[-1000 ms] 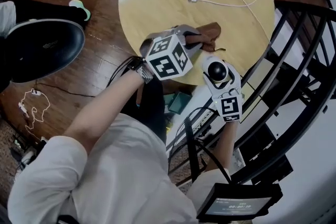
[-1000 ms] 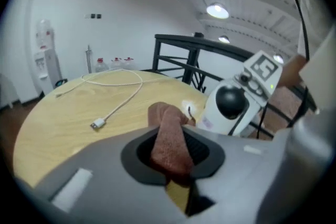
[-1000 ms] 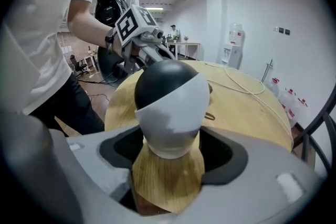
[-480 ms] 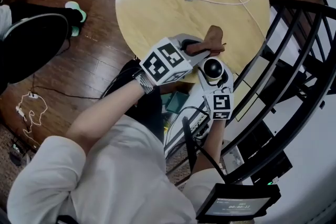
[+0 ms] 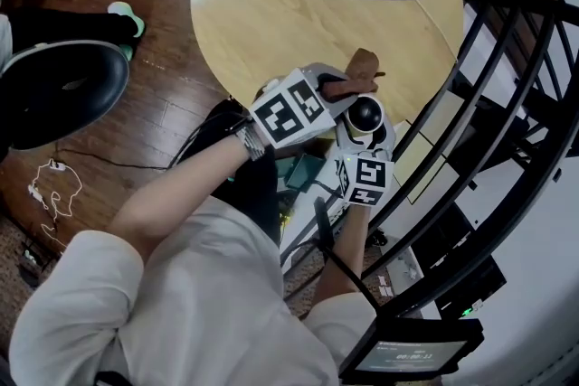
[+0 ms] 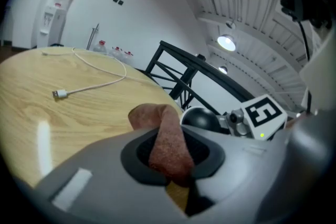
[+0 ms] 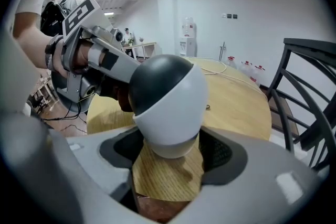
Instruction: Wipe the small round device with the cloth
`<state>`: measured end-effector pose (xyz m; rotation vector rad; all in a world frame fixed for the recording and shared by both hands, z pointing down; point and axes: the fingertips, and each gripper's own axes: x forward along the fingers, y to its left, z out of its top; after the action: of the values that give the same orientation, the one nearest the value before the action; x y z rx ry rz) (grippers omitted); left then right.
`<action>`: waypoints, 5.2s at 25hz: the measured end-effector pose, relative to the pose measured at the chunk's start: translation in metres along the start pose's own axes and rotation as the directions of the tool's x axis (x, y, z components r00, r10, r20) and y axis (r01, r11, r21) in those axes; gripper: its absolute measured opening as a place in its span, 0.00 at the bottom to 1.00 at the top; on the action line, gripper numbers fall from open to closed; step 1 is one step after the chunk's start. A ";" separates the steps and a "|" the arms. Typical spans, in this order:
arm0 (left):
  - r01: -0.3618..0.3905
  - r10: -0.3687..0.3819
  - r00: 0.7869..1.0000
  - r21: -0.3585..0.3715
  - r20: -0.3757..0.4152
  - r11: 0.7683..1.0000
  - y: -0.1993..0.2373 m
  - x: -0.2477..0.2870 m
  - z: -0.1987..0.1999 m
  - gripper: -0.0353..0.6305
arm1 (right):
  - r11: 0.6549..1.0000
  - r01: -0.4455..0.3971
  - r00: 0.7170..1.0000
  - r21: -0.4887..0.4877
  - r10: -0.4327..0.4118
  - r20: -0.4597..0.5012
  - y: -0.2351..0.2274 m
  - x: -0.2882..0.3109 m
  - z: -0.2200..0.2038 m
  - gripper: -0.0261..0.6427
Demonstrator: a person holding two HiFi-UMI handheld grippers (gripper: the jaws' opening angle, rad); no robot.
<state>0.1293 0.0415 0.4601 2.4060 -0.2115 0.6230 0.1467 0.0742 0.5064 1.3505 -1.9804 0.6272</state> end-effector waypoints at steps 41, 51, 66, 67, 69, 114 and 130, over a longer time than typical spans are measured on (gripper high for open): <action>0.045 0.048 0.980 -0.452 0.192 0.891 0.037 -0.069 -0.016 0.15 | 0.627 -0.544 0.834 -0.557 0.476 -0.279 0.014 0.004 0.007 0.63; 0.043 0.044 0.982 -0.443 0.183 0.895 0.037 -0.068 -0.014 0.15 | 0.722 -0.468 0.881 -0.509 0.429 -0.201 0.017 0.007 0.010 0.59; 0.110 -0.035 0.964 -0.278 0.264 0.954 0.019 -0.046 0.026 0.15 | 0.988 -0.107 0.982 -0.109 0.088 -0.169 -0.007 0.002 -0.007 0.59; 0.133 -0.056 0.957 -0.260 0.284 0.956 0.015 -0.044 0.032 0.15 | 0.993 -0.083 0.982 -0.080 0.068 -0.177 -0.008 0.001 -0.007 0.59; 0.169 -0.090 0.949 -0.247 0.302 0.954 0.011 -0.039 0.041 0.15 | 0.999 -0.030 0.979 -0.018 0.026 -0.202 -0.009 0.000 -0.010 0.59; 0.408 -0.390 0.911 -0.408 0.130 0.817 -0.014 0.020 0.022 0.15 | 0.994 0.052 0.992 0.101 -0.039 -0.120 -0.005 -0.006 -0.004 0.59; 0.222 -0.277 0.956 -0.372 -0.100 0.901 0.003 0.036 -0.002 0.14 | 0.993 0.060 0.991 0.106 -0.047 -0.124 -0.007 -0.007 -0.006 0.59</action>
<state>0.1593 0.0405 0.4811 1.9822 0.0486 0.5867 0.1566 0.0801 0.5056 1.3920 -1.8300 0.7840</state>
